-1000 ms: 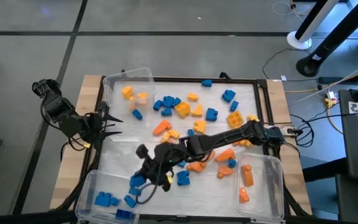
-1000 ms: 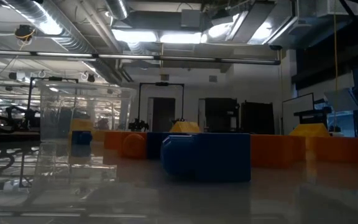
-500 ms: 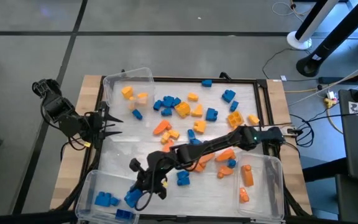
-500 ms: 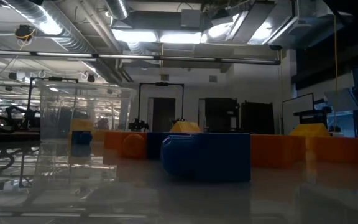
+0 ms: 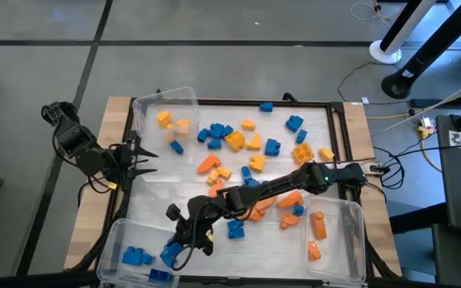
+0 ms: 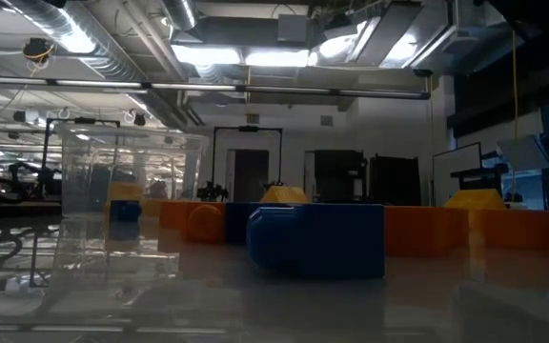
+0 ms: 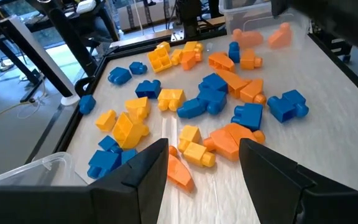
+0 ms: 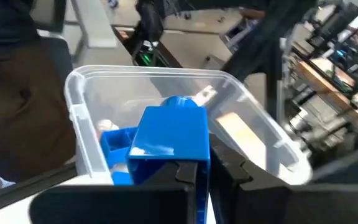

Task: Sort blocks
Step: Put the blue game piece into the bottom left transparent bin

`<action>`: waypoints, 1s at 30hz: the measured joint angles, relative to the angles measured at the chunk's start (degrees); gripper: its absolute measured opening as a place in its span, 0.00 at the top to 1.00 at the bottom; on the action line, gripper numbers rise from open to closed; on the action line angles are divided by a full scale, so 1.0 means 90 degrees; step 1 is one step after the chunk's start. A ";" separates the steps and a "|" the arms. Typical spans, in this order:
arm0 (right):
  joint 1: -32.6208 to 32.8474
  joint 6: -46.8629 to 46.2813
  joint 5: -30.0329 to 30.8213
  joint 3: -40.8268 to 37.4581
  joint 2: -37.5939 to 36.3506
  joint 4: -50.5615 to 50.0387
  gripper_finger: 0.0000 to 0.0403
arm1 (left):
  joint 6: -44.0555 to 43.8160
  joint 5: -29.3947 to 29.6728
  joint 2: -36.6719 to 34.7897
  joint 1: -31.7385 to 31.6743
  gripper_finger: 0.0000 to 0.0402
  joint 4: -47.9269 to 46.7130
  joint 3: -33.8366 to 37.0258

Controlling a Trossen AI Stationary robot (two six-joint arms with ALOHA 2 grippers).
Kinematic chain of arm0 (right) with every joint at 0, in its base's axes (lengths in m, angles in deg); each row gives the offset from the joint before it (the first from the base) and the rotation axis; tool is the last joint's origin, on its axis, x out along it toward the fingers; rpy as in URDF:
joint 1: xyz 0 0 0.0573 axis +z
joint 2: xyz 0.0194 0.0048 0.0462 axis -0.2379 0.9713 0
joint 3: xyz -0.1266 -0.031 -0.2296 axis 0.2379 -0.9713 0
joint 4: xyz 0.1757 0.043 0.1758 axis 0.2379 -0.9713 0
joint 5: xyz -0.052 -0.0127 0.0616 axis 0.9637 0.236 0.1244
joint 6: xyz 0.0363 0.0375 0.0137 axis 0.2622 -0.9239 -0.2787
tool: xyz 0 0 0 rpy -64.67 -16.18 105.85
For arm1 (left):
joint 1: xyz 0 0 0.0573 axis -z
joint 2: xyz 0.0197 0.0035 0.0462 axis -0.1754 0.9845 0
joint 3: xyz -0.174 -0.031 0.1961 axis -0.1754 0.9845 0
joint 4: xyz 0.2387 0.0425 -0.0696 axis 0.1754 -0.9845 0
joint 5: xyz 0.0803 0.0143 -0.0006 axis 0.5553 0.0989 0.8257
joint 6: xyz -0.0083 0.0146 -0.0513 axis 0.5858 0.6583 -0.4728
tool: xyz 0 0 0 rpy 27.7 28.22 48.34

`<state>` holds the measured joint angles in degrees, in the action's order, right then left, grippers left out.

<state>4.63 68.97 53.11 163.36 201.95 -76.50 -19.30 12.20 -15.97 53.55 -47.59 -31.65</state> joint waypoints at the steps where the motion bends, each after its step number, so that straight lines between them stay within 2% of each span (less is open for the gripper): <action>1: 0.0000 -0.0046 -0.0078 -0.0002 0.0034 -0.0020 0.94 | 0.0000 -0.0001 0.0000 0.0002 0.54 0.0002 0.0000; 12: -0.0002 -0.0323 -0.0223 -0.0007 0.0152 0.0117 0.93 | 0.0013 -0.0002 0.0000 0.0002 0.54 -0.0007 0.0000; 23: -0.0049 -0.0327 -0.0064 -0.0007 0.0152 0.0085 0.68 | 0.0024 0.0001 0.0000 0.0000 0.54 -0.0007 0.0000; 30: -0.0115 -0.0506 0.0318 -0.0007 0.0152 0.0050 0.63 | 0.0024 -0.0002 0.0000 0.0002 0.54 -0.0006 0.0000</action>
<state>3.60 64.42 55.96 163.29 203.31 -76.05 -19.08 12.19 -15.97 53.57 -47.65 -31.65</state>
